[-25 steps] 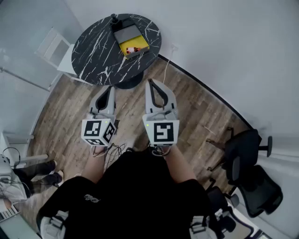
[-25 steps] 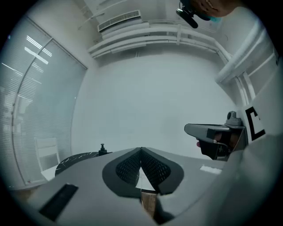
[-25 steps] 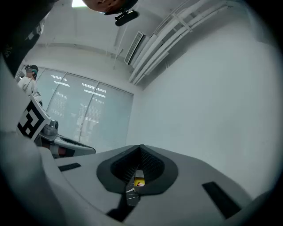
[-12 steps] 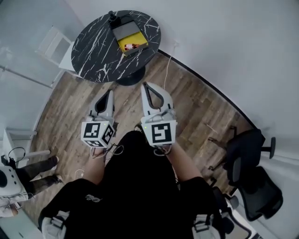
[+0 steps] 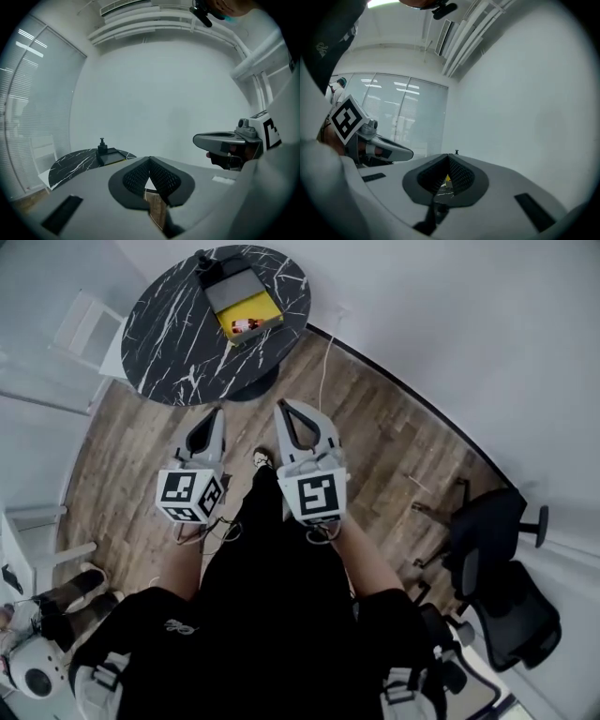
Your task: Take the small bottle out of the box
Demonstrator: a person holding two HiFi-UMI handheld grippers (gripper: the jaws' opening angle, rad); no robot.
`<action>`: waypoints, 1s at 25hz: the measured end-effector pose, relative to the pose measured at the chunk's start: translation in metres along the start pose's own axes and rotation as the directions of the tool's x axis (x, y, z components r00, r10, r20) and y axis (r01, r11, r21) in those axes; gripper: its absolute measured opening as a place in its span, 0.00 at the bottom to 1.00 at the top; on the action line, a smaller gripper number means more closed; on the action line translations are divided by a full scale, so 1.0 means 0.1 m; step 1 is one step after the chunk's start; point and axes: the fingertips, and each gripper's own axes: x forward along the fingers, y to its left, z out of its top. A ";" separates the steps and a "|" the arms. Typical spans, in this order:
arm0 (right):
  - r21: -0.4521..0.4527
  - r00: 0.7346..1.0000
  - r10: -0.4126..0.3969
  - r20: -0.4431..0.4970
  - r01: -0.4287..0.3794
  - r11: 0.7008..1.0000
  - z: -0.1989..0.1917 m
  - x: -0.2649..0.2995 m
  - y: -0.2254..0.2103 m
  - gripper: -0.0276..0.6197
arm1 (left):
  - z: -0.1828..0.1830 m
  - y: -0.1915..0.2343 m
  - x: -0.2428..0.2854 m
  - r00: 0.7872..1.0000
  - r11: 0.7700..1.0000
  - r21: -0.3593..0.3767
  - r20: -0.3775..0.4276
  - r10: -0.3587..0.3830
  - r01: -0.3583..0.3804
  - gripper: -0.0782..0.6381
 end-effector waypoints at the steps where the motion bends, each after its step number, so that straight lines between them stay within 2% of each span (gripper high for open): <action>1: 0.001 1.000 0.006 -0.008 -0.006 1.000 -0.03 0.08 -0.04 0.04 | 0.01 0.05 0.09 1.000 1.000 -0.001 -0.002 -0.001 0.001 0.11; 8: 0.012 0.995 0.061 -0.074 -0.060 0.998 -0.23 0.81 -0.25 0.04 | -0.04 0.58 0.75 0.998 1.000 -0.028 -0.065 -0.011 0.009 0.11; 13: 0.033 0.983 0.111 -0.147 -0.107 0.994 -0.34 1.43 -0.33 0.04 | -0.02 1.02 1.18 0.994 0.999 -0.039 -0.105 -0.035 0.031 0.11; 16: 0.073 0.972 0.155 -0.179 -0.144 0.987 -0.38 1.74 -0.33 0.04 | 0.01 1.27 1.38 0.989 0.998 -0.035 -0.133 -0.061 0.057 0.11; 19: 0.074 0.965 0.166 -0.203 -0.154 0.985 -0.40 2.02 -0.36 0.04 | 0.07 1.53 1.56 0.985 0.996 -0.024 -0.147 -0.088 0.085 0.11; 22: 0.062 0.960 0.161 -0.228 -0.151 0.987 -0.43 2.22 -0.42 0.04 | 0.07 1.72 1.68 0.982 0.994 -0.043 -0.156 -0.104 0.099 0.11; 25: 0.077 0.947 0.203 -0.250 -0.190 0.979 -0.49 2.37 -0.37 0.04 | 0.03 1.85 1.77 0.979 0.993 -0.069 -0.172 -0.106 0.096 0.11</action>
